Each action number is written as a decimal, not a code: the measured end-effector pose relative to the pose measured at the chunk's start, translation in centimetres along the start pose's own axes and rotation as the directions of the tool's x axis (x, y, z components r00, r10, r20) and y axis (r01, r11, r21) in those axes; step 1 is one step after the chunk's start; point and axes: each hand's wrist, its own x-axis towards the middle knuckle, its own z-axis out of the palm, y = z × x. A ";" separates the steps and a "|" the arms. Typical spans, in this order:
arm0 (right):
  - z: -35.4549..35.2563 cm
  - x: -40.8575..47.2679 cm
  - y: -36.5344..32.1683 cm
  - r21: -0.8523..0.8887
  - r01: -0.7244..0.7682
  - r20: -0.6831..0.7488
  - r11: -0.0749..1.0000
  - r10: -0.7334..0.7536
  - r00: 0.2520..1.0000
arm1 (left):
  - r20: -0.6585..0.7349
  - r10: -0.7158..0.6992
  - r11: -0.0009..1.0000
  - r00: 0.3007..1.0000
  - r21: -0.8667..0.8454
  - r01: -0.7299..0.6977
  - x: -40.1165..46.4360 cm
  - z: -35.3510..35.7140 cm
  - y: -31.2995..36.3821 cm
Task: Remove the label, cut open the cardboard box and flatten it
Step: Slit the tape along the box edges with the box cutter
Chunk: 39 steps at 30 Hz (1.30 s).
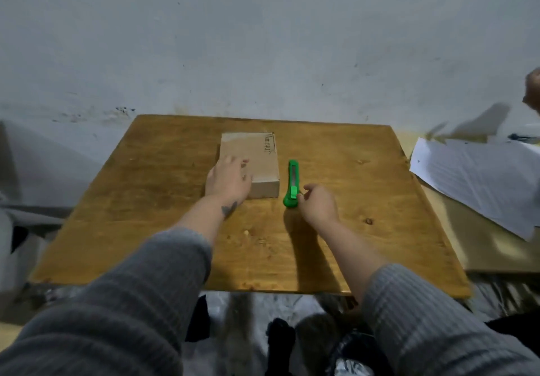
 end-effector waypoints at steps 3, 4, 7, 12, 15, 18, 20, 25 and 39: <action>1.3 2.4 0.0 0.004 0.017 -0.058 1.000 -0.017 0.998 | -0.024 -0.024 0.998 0.999 0.056 0.026 2.6 1.2 -1.1; 1.5 3.1 -0.2 0.006 0.030 -0.059 1.000 -0.030 0.998 | -0.020 -0.027 0.997 0.999 0.070 0.028 3.4 1.6 -1.5; 1.9 4.7 -0.6 -0.029 0.080 -0.045 0.996 -0.081 0.996 | 0.026 -0.012 0.995 1.000 0.098 0.010 4.9 2.6 -2.1; 2.0 6.1 -0.3 -0.031 0.070 -0.028 0.997 -0.070 0.997 | 0.019 0.021 0.983 1.000 0.183 -0.024 5.4 4.1 -2.8; 1.9 7.1 0.0 0.028 0.043 0.022 0.999 -0.043 0.999 | -0.095 0.060 0.988 0.994 0.149 -0.045 5.1 4.7 -3.0; 1.3 8.2 0.3 0.169 0.030 0.079 0.985 -0.043 0.996 | -0.154 0.073 0.987 0.985 0.152 -0.049 4.7 5.0 -2.9; 0.3 8.8 0.1 0.246 0.020 0.105 0.969 -0.047 0.993 | -0.161 0.074 0.987 0.984 0.155 -0.048 4.7 5.0 -2.9; -3.9 9.8 -2.0 0.507 -0.093 0.308 0.857 -0.079 0.948 | -0.157 0.070 0.986 0.985 0.164 -0.045 4.6 4.9 -2.8; -4.8 10.8 -3.9 0.725 -0.133 0.431 0.676 -0.293 0.854 | -0.173 0.083 0.976 0.982 0.213 -0.045 4.8 5.1 -2.8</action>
